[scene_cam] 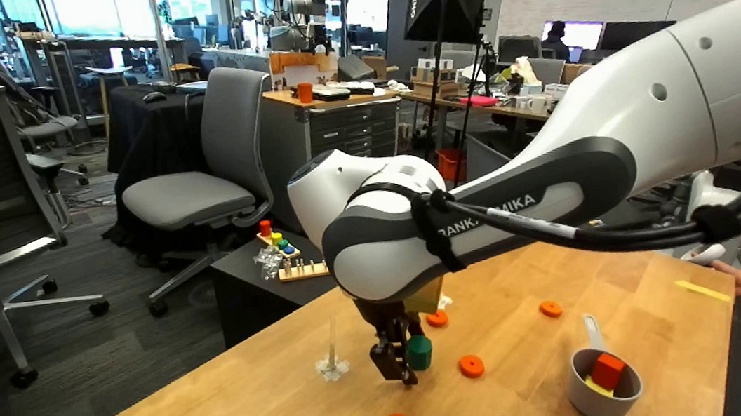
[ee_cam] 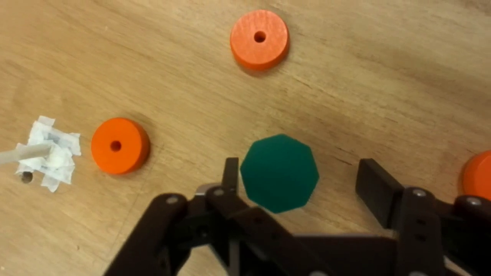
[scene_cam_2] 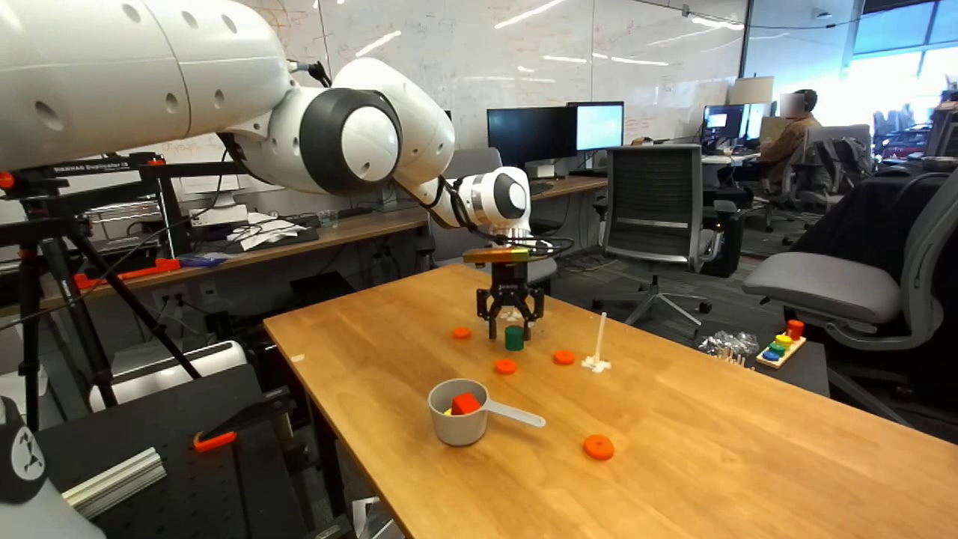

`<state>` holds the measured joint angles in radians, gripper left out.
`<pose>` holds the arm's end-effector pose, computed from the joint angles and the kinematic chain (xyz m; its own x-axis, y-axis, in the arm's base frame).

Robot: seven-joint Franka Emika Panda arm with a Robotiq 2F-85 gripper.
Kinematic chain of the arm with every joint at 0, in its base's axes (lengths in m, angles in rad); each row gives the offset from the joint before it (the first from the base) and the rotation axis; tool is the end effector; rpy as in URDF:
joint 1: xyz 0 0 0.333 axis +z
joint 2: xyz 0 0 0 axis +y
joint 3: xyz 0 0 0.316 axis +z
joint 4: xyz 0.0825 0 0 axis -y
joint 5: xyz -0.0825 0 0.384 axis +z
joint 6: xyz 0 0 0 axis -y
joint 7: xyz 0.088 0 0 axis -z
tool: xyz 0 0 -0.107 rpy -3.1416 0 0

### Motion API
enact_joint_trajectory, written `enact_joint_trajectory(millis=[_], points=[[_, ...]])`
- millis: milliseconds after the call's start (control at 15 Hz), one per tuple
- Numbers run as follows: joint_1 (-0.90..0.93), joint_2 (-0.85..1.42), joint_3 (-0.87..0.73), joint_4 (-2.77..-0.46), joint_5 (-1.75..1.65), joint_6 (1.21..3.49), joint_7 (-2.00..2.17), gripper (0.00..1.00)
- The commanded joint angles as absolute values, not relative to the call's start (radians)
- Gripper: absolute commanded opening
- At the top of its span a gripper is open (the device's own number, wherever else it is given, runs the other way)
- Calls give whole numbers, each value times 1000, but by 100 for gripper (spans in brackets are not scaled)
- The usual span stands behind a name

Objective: Put the yellow block, orange block and green block inside the measuring cup

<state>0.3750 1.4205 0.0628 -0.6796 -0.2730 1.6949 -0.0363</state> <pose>0.6875 0.2697 0.0453 0.8098 0.4283 -0.4011 0.5217 -0.8383 0.1581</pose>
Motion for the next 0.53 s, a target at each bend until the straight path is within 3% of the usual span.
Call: enact_joint_trajectory(millis=[0, 267, 467], points=[[382, 1475, 48, -571, -235, 1625, -68, 47], [368, 1471, 65, -573, -243, 1617, -63, 18], [362, 1461, 67, -584, -241, 1617, -60, 17]])
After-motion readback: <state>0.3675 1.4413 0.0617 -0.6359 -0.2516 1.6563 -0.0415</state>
